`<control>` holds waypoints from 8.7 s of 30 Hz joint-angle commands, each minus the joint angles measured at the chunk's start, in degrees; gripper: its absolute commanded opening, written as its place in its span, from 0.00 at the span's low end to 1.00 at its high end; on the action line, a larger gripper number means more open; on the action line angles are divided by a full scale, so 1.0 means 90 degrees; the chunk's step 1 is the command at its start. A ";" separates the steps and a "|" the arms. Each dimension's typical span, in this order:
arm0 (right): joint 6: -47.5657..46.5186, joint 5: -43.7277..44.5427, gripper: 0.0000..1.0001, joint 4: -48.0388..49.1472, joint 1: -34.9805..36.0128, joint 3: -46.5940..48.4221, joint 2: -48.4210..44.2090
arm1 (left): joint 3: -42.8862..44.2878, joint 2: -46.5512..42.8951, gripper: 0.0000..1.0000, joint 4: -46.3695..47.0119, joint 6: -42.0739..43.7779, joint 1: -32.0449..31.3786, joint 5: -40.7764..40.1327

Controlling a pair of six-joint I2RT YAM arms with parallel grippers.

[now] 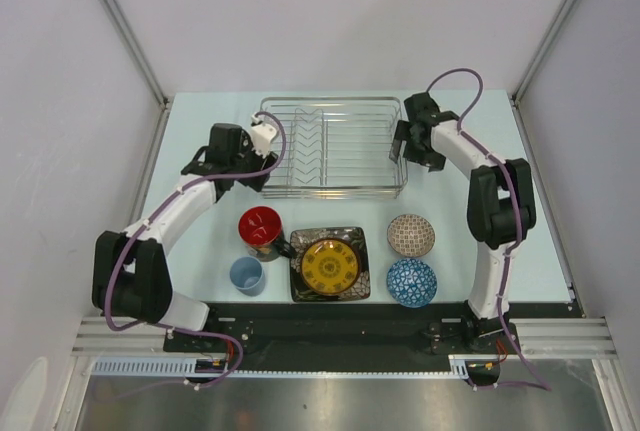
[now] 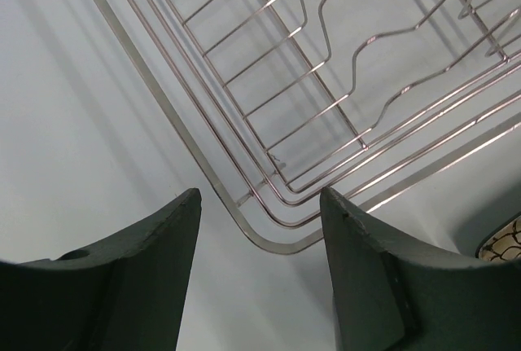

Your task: Load the mixed dishes into the dish rack

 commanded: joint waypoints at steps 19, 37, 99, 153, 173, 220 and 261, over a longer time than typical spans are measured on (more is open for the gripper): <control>0.0116 0.0055 1.00 0.0045 0.0103 -0.0286 -0.1405 | 0.1192 -0.0626 0.67 -0.0360 -0.0153 -0.0058 -0.0035; 0.0262 0.1705 0.91 -0.1489 0.3198 -0.2147 -0.4237 | 0.0373 -0.2882 0.73 -0.1473 -0.0299 0.0010 -0.0387; 0.0350 -0.0638 0.00 -0.0748 0.0201 -0.2705 -0.7108 | 0.2763 0.1334 0.93 -0.2568 -0.2455 -0.5771 0.0364; 0.0575 0.0602 0.00 -0.1207 0.0113 -0.1943 -0.7958 | 0.6980 0.2849 0.00 -0.4350 -0.1374 -0.4220 -0.0396; 0.0790 0.0026 0.00 -0.1090 0.0103 -0.2265 -0.8046 | 0.8741 0.4918 0.00 -0.3155 0.1018 -0.1533 -0.7163; 0.1248 -0.2198 0.00 0.0305 0.0112 -0.3056 -0.7188 | 0.8321 0.4084 1.00 -0.3641 0.0542 -0.1904 -0.6277; 0.5976 -0.7269 0.00 0.9868 0.1998 0.1211 0.2412 | 0.3175 0.1316 1.00 -0.2177 -0.1325 0.1094 -0.2399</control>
